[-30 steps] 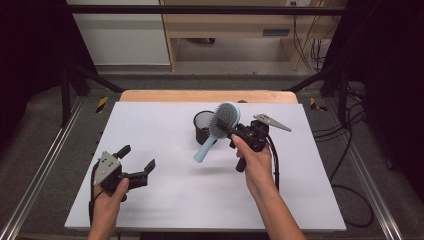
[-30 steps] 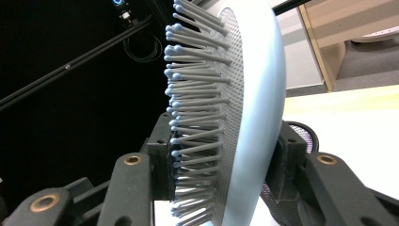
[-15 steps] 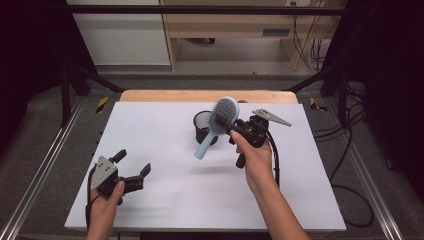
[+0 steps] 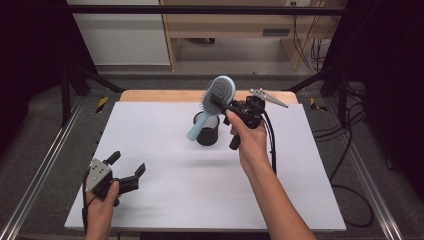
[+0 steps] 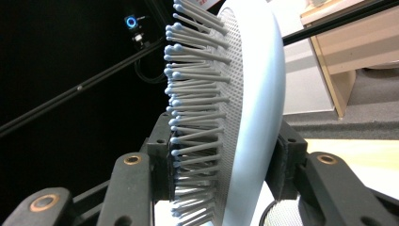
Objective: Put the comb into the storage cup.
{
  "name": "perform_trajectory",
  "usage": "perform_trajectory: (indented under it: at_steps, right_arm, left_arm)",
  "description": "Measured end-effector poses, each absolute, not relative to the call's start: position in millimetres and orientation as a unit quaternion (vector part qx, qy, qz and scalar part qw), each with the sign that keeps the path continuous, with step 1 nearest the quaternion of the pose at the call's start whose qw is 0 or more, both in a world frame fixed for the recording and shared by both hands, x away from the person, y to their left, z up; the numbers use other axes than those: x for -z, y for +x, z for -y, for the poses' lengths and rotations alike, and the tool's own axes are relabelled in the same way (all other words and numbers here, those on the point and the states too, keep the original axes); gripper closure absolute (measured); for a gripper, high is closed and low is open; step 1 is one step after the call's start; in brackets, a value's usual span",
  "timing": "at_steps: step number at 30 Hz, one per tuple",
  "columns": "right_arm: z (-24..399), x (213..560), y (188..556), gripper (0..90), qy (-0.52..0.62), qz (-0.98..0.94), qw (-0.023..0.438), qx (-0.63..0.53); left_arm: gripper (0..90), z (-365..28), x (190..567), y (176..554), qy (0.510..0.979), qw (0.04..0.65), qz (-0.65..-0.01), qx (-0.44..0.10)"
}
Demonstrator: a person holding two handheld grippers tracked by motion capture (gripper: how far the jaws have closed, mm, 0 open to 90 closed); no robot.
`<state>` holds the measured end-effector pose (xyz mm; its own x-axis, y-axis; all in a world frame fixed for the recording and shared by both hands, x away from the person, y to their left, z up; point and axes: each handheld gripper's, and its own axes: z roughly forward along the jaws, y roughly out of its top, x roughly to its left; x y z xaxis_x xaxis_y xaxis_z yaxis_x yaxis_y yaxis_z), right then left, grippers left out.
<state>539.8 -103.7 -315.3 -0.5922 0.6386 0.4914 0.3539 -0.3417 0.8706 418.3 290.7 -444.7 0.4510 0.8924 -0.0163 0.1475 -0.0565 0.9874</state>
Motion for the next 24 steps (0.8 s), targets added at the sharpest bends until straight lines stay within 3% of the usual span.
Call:
perform_trajectory:
  at_steps: [24]
  right_arm:
    - [91,303,589,53.4,0.462,-0.552,0.134,-0.681]
  left_arm:
    - [1.7,-288,447,424,0.625,0.583,-0.416,-0.311]
